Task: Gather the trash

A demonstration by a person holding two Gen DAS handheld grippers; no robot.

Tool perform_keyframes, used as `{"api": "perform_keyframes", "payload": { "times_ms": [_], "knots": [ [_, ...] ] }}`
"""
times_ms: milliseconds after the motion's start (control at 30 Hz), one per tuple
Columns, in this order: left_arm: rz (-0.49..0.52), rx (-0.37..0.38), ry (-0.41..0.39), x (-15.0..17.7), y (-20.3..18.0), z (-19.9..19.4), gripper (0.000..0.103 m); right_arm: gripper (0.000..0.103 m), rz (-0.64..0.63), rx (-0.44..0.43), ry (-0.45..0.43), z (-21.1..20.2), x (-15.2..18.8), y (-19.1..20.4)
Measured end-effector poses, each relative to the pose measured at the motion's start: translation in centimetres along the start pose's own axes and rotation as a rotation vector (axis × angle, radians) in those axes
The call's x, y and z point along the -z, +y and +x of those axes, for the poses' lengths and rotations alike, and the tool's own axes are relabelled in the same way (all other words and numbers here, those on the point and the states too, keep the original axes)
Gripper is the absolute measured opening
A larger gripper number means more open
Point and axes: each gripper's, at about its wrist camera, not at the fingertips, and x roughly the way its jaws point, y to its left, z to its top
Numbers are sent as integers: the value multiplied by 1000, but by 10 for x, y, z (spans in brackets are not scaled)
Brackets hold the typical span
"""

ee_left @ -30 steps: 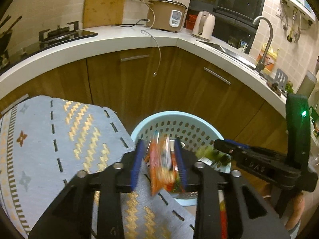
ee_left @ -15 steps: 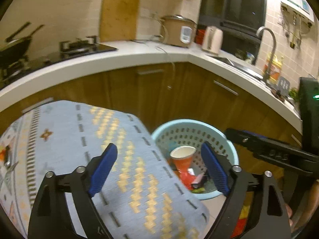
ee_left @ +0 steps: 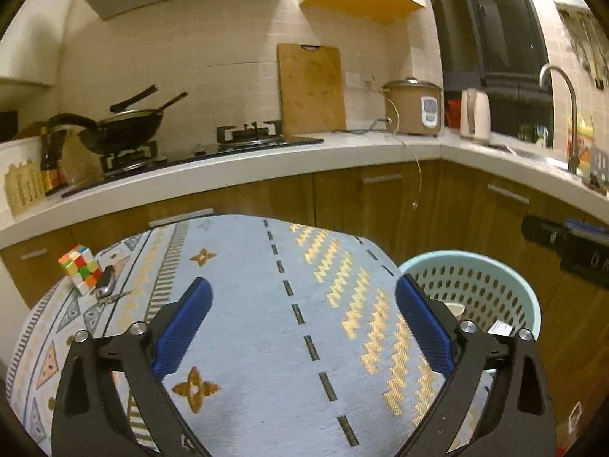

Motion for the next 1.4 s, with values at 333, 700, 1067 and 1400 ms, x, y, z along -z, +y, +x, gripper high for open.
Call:
{"api": "perform_keyframes", "payload": {
  "times_ms": [333,700,1067,1400],
  "knots": [
    [-26,75,31,2,4,8,95,70,-44,49,-34,-6,12,13],
    [-17,67,28,3,2,6,95,72,-61,59,-36,-10,11,18],
    [-30,66,43,3,5,10,95,74,-63,64,-26,-5,14,17],
    [-33,70,47,3,7,11,95,75,-71,58,-21,-5,14,20]
  ]
}}
